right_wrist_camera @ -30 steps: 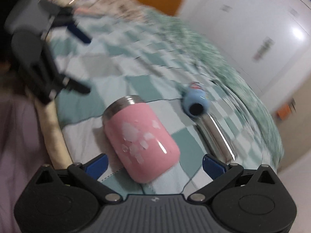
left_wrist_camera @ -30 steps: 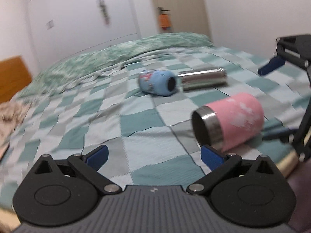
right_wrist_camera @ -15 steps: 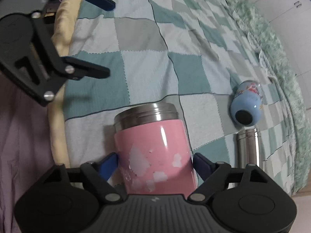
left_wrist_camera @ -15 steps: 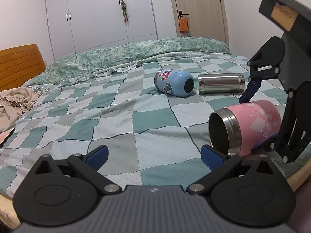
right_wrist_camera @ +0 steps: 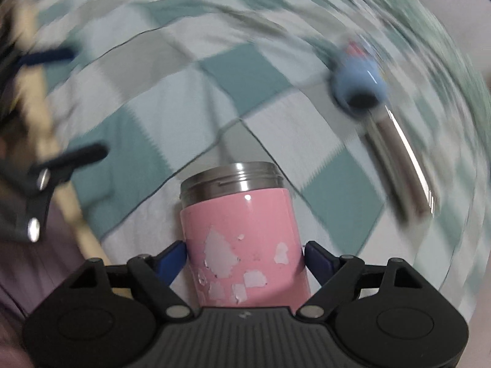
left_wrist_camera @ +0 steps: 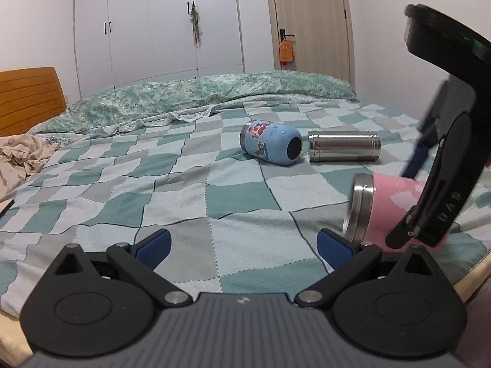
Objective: Flip cup upright
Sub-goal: 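Rotate the held pink cup with the right tool until its rim points up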
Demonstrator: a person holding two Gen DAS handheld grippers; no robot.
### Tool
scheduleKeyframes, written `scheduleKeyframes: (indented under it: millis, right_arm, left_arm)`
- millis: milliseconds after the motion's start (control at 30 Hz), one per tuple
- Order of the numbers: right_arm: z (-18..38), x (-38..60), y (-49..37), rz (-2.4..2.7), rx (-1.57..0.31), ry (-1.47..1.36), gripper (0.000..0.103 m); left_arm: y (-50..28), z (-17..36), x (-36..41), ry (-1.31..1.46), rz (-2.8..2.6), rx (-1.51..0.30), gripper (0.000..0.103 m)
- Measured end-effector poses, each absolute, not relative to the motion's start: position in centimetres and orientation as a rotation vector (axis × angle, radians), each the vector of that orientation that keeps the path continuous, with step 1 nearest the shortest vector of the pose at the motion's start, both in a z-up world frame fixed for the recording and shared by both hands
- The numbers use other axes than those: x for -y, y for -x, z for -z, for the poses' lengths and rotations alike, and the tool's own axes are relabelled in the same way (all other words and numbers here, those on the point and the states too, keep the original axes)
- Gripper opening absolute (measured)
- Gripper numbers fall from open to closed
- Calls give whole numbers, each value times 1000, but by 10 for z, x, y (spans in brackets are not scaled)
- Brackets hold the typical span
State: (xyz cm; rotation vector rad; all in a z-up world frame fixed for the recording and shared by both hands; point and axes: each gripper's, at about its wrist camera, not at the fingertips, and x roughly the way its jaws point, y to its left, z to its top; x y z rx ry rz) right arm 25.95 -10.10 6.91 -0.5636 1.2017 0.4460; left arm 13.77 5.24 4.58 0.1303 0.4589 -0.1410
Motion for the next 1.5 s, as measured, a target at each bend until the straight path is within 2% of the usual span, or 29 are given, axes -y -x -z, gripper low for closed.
scheduleKeyframes:
  millis: [200, 500, 700, 833, 900, 1133, 1300, 1333, 1400, 1500]
  right_arm:
    - [-74, 139, -260, -206, -1291, 101, 83]
    - [-64, 171, -237, -1, -1195, -291, 83]
    - [-62, 170, -242, -23, -1202, -282, 84]
    - [-68, 162, -256, -104, -1253, -161, 84]
    - [-75, 161, -260, -119, -1239, -112, 93]
    - [-62, 146, -284, -209, -1311, -43, 95]
    - [-41, 152, -287, -212, -1325, -78, 94]
    - [-38, 155, -288, -207, -1314, -94, 92]
    - [-35, 162, -286, -235, -1284, -139, 83]
    - [-37, 167, -275, -260, -1218, -148, 83]
  left_arm:
    - [-147, -45, -56, -121, 178, -468, 103]
    - [-156, -39, -59, -97, 203, -487, 103]
    - [-155, -38, -58, -105, 207, -491, 103]
    - [-154, -38, -57, -104, 209, -489, 103]
    - [-155, -38, -56, -111, 208, -492, 103]
    - [-155, -40, -51, -124, 192, -499, 103]
    - [-154, -40, -49, -129, 182, -506, 103]
    - [-154, -40, -48, -131, 180, -508, 103]
    - [-154, -40, -47, -132, 177, -510, 103]
    - [-153, -41, -46, -133, 175, -510, 103]
